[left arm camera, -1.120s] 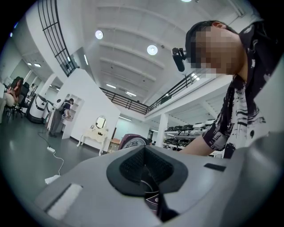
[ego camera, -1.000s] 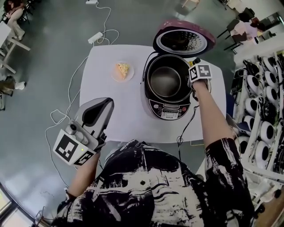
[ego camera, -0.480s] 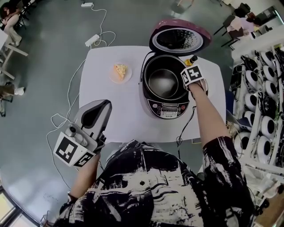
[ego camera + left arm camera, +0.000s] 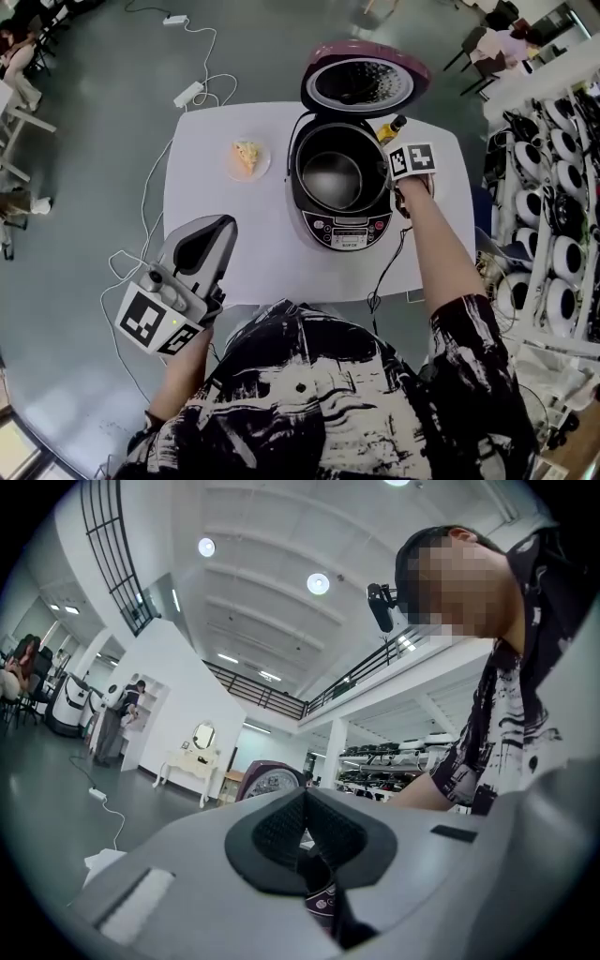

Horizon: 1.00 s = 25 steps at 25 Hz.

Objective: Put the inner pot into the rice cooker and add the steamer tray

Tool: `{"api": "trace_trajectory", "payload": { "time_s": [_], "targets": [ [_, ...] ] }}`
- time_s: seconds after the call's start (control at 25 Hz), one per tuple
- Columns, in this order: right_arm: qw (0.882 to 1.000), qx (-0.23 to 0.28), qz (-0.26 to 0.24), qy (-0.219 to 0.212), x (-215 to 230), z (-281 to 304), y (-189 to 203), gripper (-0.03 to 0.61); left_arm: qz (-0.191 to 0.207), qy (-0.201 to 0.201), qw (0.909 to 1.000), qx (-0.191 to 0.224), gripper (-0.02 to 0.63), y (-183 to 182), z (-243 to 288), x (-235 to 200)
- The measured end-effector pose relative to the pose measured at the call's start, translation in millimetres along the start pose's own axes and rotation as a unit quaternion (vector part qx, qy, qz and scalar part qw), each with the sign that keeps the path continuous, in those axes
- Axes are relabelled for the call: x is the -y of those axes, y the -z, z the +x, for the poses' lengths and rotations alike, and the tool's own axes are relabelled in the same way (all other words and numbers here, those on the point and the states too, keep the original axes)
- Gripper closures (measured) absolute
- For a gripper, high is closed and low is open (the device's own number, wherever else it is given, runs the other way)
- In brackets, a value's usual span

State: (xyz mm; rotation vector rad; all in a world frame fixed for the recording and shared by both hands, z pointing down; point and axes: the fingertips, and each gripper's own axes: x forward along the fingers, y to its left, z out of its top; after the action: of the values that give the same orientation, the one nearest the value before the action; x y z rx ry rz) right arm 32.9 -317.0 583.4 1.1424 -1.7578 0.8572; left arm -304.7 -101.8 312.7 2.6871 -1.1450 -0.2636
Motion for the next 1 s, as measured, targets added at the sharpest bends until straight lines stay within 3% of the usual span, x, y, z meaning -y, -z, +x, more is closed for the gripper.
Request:
{"api": "trace_trajectory", "payload": {
  "time_s": [0.28, 0.48, 0.56, 0.72, 0.88, 1.0],
  "targets": [
    [0.994, 0.063, 0.063, -0.061, 1, -21, 1, 0.539, 0.004, 0.023, 0.9997, -0.01, 0.609, -1, 18, 13],
    [0.971, 0.176, 0.119, -0.111, 39, -76, -6, 0.551, 0.006, 0.046, 0.9986, -0.024, 0.609, 9, 44, 32],
    [0.963, 0.21, 0.134, -0.098, 74, -101, 2, 0.551, 0.006, 0.059, 0.9978, -0.031, 0.609, 12, 57, 40],
    [0.958, 0.234, 0.166, -0.018, 167, -125, 41, 0.514, 0.007, 0.077, 0.9959, -0.048, 0.609, 18, 84, 53],
    [0.948, 0.21, 0.234, 0.038, 245, -99, 94, 0.436, 0.007, 0.081, 0.9944, -0.068, 0.609, 31, 109, 62],
    [0.942, 0.179, 0.279, 0.044, 278, -59, 124, 0.404, 0.008, 0.079, 0.9934, -0.083, 0.609, 45, 127, 68]
  ]
}}
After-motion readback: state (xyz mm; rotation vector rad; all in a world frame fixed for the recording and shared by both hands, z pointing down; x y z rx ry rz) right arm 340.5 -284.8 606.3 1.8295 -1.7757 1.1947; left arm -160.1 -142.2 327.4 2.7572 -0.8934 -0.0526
